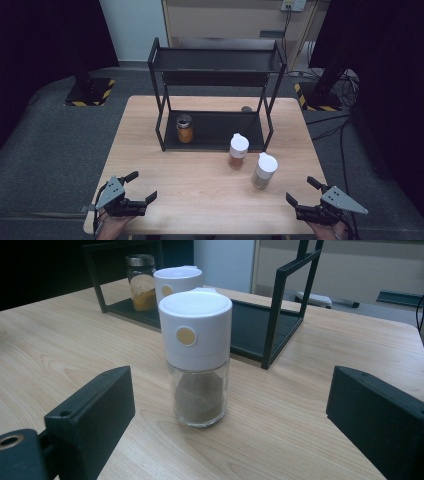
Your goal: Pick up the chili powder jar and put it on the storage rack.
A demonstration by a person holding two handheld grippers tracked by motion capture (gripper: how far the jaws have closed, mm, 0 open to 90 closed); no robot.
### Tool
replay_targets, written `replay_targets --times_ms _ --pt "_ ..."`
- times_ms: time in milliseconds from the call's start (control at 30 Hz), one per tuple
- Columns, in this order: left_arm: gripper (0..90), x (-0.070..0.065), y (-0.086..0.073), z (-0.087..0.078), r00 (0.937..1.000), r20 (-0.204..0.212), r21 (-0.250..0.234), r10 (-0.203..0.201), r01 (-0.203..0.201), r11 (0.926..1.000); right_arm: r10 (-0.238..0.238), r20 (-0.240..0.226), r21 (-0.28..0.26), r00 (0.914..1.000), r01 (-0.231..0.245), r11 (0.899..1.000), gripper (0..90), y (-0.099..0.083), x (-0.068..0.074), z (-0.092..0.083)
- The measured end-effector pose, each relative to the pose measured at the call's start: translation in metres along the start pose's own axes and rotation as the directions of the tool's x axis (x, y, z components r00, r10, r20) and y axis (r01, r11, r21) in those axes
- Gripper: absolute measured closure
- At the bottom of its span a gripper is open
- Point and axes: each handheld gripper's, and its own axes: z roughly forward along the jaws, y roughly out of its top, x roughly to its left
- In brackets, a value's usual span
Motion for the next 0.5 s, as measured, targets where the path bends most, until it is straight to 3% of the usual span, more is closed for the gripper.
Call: replay_targets --times_ms 500 --pt "0.6 0.000 0.001 0.001 0.9999 0.008 0.003 -0.007 0.007 1.0000 0.034 -0.008 -0.002 0.9994 -0.034 0.999 5.1 0.010 -0.001 -0.001"
